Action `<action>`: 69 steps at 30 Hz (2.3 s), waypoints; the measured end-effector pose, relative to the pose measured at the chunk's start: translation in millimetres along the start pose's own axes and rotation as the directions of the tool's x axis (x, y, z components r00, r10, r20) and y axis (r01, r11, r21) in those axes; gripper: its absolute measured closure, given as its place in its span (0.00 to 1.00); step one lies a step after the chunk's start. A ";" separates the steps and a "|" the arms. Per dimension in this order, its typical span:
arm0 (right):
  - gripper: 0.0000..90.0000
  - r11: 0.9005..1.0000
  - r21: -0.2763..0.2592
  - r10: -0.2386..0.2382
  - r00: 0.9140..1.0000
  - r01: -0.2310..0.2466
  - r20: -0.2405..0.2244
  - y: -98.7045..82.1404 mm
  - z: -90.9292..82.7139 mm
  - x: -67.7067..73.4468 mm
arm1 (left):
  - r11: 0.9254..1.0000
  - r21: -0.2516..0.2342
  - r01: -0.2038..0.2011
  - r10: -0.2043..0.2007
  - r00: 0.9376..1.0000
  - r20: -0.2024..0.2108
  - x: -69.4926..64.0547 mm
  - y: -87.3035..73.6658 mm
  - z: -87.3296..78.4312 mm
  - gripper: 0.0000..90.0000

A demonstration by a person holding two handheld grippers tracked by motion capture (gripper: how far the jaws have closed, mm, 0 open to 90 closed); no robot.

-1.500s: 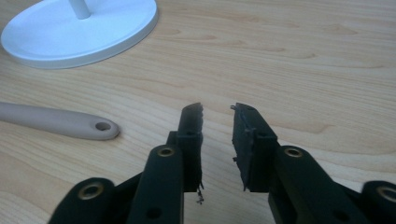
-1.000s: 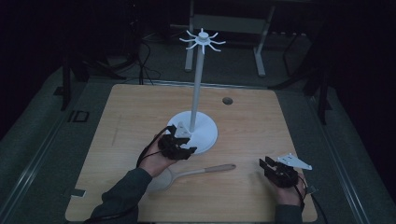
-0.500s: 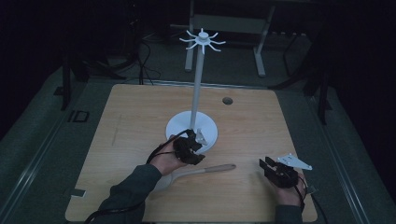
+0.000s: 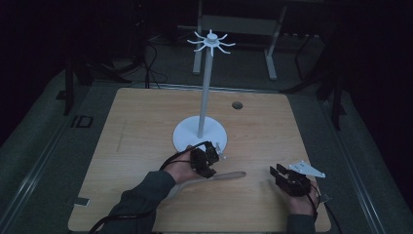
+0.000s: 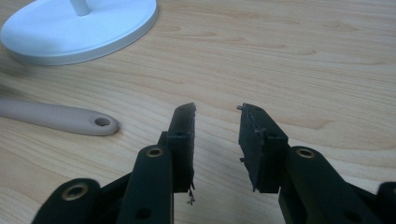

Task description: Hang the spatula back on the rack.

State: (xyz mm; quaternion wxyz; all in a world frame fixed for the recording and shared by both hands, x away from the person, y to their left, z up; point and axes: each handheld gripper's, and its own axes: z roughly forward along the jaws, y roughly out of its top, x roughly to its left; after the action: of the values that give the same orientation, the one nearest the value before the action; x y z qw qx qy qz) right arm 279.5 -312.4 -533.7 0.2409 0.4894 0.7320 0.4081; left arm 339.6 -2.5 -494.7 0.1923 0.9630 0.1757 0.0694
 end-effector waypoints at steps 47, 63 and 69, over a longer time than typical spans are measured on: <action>0.71 1.000 0.007 -0.004 1.000 0.004 -0.002 -2.2 3.8 3.2 | 0.958 0.246 -0.148 0.135 0.988 0.070 -12.0 27.9 39.9 0.84; 0.70 1.000 -0.003 0.009 1.000 -0.009 0.015 -2.8 3.1 2.1 | 0.998 -0.041 0.048 -0.052 0.993 -0.103 -5.6 14.1 -9.7 0.84; 0.70 1.000 -0.006 0.013 1.000 -0.013 0.018 -3.0 2.5 1.1 | 0.973 -0.196 0.123 -0.160 0.969 -0.189 -9.5 9.6 -30.3 0.84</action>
State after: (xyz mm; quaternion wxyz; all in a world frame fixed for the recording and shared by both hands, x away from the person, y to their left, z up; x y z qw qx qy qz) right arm 279.3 -311.0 -537.4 0.2460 0.4972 0.7255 0.4074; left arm 327.7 -3.8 -463.7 0.2652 0.9140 0.2560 0.1694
